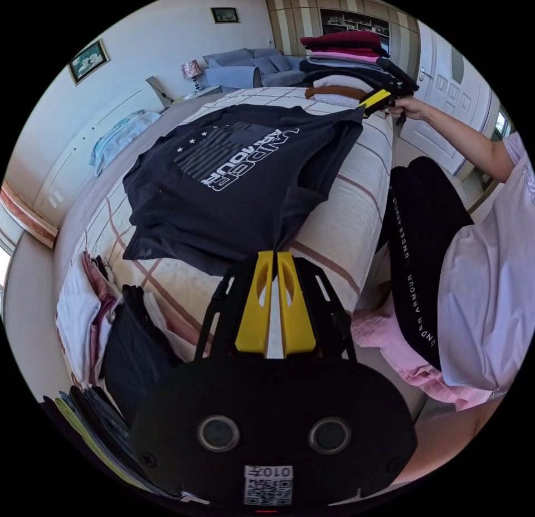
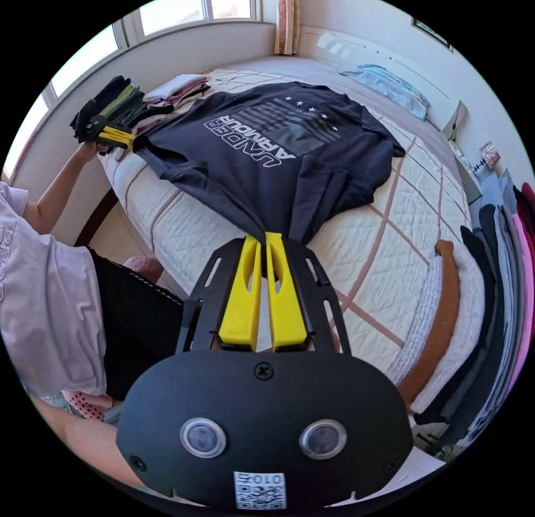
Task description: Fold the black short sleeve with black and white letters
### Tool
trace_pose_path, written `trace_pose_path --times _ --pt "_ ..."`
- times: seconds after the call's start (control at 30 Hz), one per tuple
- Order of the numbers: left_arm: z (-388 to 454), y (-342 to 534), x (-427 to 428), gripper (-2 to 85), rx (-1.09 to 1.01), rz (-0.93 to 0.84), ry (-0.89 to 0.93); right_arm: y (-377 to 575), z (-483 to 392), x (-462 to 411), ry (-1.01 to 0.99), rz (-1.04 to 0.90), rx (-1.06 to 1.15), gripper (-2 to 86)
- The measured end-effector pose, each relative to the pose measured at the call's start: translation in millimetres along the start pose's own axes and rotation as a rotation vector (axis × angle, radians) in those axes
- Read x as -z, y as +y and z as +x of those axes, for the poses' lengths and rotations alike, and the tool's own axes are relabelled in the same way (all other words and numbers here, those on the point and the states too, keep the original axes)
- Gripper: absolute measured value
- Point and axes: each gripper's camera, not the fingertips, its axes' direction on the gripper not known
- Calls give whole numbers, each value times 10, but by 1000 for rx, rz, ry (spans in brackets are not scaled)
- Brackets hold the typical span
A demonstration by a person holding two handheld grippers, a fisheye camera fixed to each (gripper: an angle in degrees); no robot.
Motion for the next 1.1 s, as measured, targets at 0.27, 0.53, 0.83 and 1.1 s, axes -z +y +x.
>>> trace_pose_path --times 0.27,0.53,0.83,1.1 --pt "-436 -231 789 -3 94 240 -197 -495 32 960 232 112 -83 10" --pt "-99 4 543 -2 -54 133 -140 -209 -408 1013 281 43 20 13" --pt "351 11 -295 -2 -194 -51 -191 450 -420 354 125 7 -160 11" --pt "432 216 -39 0 -147 68 -75 696 -745 317 165 -35 -155 19"
